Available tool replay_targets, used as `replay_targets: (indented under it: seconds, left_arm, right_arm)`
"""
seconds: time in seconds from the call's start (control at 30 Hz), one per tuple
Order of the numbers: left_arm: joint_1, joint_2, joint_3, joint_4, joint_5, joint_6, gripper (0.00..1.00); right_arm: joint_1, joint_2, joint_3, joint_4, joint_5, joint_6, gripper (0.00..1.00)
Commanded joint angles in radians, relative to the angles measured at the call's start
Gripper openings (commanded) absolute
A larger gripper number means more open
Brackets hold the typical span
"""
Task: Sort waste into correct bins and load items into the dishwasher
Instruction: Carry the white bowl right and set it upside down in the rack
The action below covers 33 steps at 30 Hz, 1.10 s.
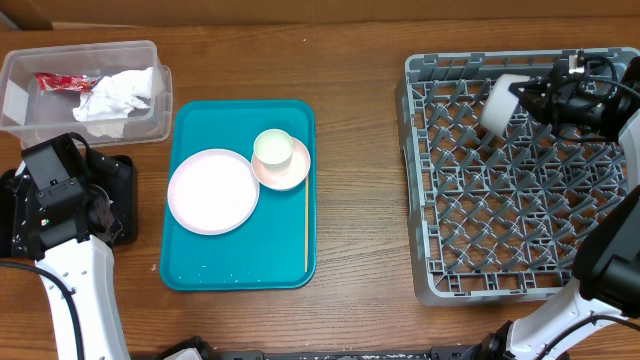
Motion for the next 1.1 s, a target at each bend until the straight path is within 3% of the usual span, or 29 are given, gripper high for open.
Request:
replay_targets:
  seconds: [0.0, 0.13, 0.33, 0.63, 0.73, 0.8, 1.07]
  left_arm:
    - [0.008, 0.000, 0.009, 0.000, 0.000, -0.014, 1.00]
    - [0.008, 0.000, 0.009, 0.000, 0.000, -0.013, 1.00]
    - [0.008, 0.000, 0.009, 0.000, 0.000, -0.013, 1.00]
    - [0.008, 0.000, 0.009, 0.000, 0.000, -0.013, 1.00]
    - [0.008, 0.000, 0.009, 0.000, 0.000, -0.014, 1.00]
    - [0.008, 0.000, 0.009, 0.000, 0.000, -0.013, 1.00]
    - [0.008, 0.000, 0.009, 0.000, 0.000, -0.014, 1.00]
  right_arm:
    - [0.014, 0.008, -0.005, 0.010, -0.173, -0.008, 0.04]
    - [0.047, 0.009, -0.007, 0.008, -0.160, -0.012, 0.04]
    - [0.070, 0.009, -0.007, -0.039, 0.085, -0.011, 0.04]
    - [0.032, 0.009, -0.007, -0.095, 0.256, -0.012, 0.04]
    - [0.008, 0.008, 0.005, -0.110, 0.257, -0.011, 0.11]
    - [-0.024, 0.008, 0.050, -0.167, 0.288, -0.008, 0.17]
    - [-0.119, -0.043, 0.259, -0.409, 0.634, 0.044, 0.17]
